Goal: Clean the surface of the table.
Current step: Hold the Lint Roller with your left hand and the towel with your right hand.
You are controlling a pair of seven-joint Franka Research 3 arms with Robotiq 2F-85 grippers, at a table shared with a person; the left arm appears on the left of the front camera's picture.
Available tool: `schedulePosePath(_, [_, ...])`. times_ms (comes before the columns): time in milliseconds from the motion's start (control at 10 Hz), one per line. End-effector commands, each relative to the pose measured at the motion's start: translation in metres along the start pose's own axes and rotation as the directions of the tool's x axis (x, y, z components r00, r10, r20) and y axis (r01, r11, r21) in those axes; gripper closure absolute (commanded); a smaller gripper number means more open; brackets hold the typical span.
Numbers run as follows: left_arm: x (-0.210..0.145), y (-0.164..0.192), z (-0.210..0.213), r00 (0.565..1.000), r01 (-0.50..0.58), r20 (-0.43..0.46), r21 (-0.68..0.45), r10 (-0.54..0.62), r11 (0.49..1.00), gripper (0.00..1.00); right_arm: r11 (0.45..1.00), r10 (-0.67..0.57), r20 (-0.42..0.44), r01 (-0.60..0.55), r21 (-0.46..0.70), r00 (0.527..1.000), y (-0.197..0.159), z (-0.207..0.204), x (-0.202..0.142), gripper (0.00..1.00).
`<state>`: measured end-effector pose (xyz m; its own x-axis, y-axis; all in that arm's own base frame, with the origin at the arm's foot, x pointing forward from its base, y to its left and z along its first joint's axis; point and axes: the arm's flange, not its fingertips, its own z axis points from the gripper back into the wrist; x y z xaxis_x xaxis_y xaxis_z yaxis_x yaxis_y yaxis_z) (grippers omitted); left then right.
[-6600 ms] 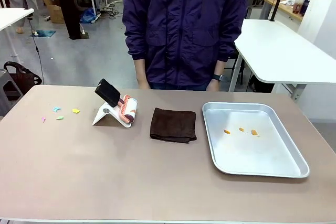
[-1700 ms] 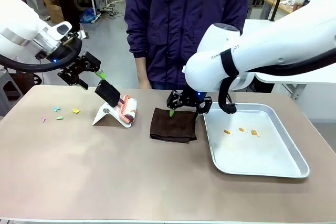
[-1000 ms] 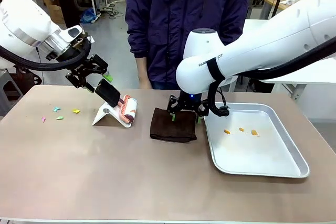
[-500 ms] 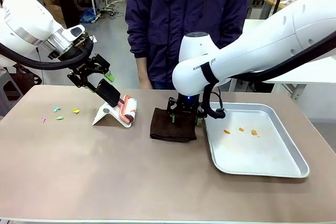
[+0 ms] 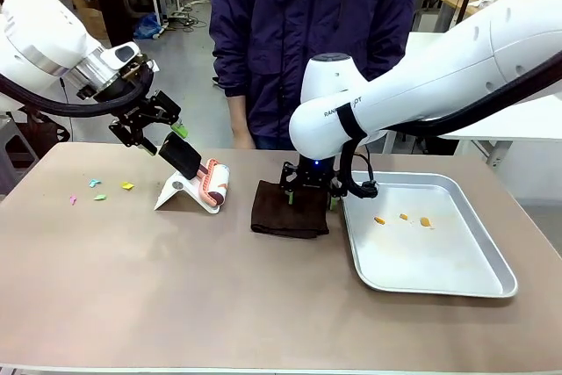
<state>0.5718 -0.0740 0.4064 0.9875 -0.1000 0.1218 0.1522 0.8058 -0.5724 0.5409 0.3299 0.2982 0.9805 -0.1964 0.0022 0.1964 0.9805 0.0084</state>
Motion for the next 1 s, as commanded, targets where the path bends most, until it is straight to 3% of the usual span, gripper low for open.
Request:
schedulePosePath(0, [0.0021,-0.0024,0.0009,1.0,-0.024,-0.008,0.01,0.025,1.0,0.0,0.999,-0.04,-0.012,0.04,0.009,0.999,-0.0011,-0.0016,0.0048,0.0])
schedulePosePath(100, [0.002,-0.0026,0.0011,1.0,-0.028,0.006,0.019,0.028,0.999,0.34,0.999,-0.034,-0.025,0.035,0.033,0.999,-0.0014,-0.0019,0.0047,0.0])
schedulePosePath(200, [0.0019,-0.0032,0.0011,1.0,-0.029,0.0,0.017,0.029,0.999,0.6,0.999,-0.034,-0.029,0.035,0.034,0.999,-0.0017,-0.002,0.0049,0.18])
schedulePosePath(300, [0.0015,-0.0039,0.0012,1.0,-0.024,0.002,0.013,0.024,1.0,0.93,0.998,-0.039,-0.036,0.041,0.047,0.999,-0.0011,-0.0028,0.0051,0.6])
schedulePosePath(400, [0.0009,-0.0051,0.0005,1.0,-0.018,0.001,0.012,0.018,1.0,1.0,0.997,-0.041,-0.044,0.044,0.058,0.998,-0.001,-0.0032,0.0052,0.78])
schedulePosePath(500, [0.0007,-0.0052,0.0001,1.0,-0.016,-0.002,0.012,0.016,1.0,1.0,0.997,-0.037,-0.048,0.04,0.065,0.998,-0.0008,-0.0037,0.005,1.0])
schedulePosePath(800, [0.0004,-0.0055,-0.0008,1.0,-0.015,-0.01,0.017,0.015,1.0,1.0,0.997,-0.034,-0.052,0.038,0.068,0.998,-0.0012,-0.0041,0.0049,0.96])
schedulePosePath(900, [0.0006,-0.0055,-0.0006,1.0,-0.014,-0.008,0.019,0.015,1.0,1.0,0.997,-0.037,-0.053,0.041,0.069,0.998,-0.0017,-0.0043,0.0053,1.0])
